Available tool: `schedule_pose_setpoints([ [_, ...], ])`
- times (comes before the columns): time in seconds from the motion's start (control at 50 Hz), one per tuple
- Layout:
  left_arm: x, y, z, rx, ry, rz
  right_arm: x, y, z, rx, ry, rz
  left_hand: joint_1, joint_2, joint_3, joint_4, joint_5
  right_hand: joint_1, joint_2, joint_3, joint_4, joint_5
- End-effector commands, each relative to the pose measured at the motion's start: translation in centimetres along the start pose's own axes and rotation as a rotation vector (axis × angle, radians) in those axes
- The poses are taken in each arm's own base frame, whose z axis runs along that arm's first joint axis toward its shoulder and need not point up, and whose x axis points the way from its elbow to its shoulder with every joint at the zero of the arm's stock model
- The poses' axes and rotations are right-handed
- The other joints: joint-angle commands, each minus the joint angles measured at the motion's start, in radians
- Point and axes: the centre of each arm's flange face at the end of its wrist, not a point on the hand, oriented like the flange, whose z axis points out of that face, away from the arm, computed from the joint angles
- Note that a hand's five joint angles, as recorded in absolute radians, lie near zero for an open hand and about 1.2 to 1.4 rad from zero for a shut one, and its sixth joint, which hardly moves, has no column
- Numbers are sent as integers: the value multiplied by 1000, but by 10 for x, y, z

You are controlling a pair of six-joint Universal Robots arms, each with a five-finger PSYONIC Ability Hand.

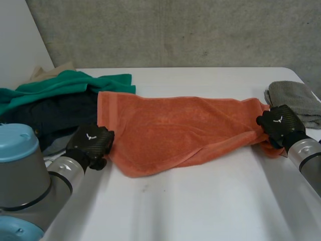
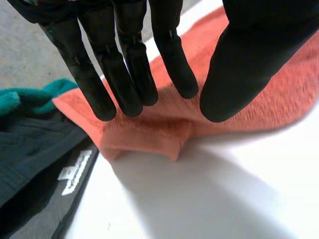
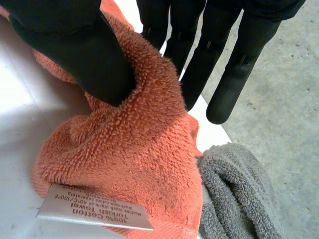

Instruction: Fold the laundry.

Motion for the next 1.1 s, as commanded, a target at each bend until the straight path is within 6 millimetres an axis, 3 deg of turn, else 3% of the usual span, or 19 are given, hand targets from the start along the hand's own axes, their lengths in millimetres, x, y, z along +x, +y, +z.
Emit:
schedule_pose_setpoints([
  [0.02,3,13,24,-39,15,38,0,0,0,-1,-1,1,-37,-50,-43,-51,-41,291,228,208,198,220],
  [0.08,3,14,32,-37,17,38,-1,1,-1,-5,-6,0,-269,-283,-276,-284,-274,291,228,208,198,220],
  [0.18,-1,9,56,-8,6,40,-1,1,-1,-6,-7,-1,-364,-377,-370,-378,-368,291,228,208,198,220],
  [0.34,1,6,90,4,12,49,-2,1,-1,-8,-9,-4,-367,-381,-373,-381,-371,291,228,208,198,220],
  [0.48,4,2,107,13,22,55,-3,2,-1,-11,-12,-3,-323,-337,-329,-337,-327,291,228,208,198,220],
  [0.56,5,1,115,14,23,67,-3,2,-1,-10,-13,-3,-171,-185,-177,-185,-175,291,228,208,198,220],
  [0.7,3,-4,116,18,14,81,-3,2,-1,-11,-12,-1,272,259,266,258,268,291,228,208,198,220],
  [0.8,12,-9,107,18,40,89,-3,2,-1,-11,-12,-1,347,333,340,332,342,291,228,208,198,220],
  [0.9,9,-19,89,-30,63,87,-3,2,-2,-14,-15,1,315,301,308,300,310,291,228,208,198,220],
  [1.0,5,-18,85,-64,66,81,-3,0,-6,-35,-34,9,59,46,53,45,55,291,228,208,198,220],
  [1.1,-1,-16,87,-71,55,75,-6,0,-8,-49,-54,19,-35,-49,-41,-49,-39,291,228,208,198,220],
])
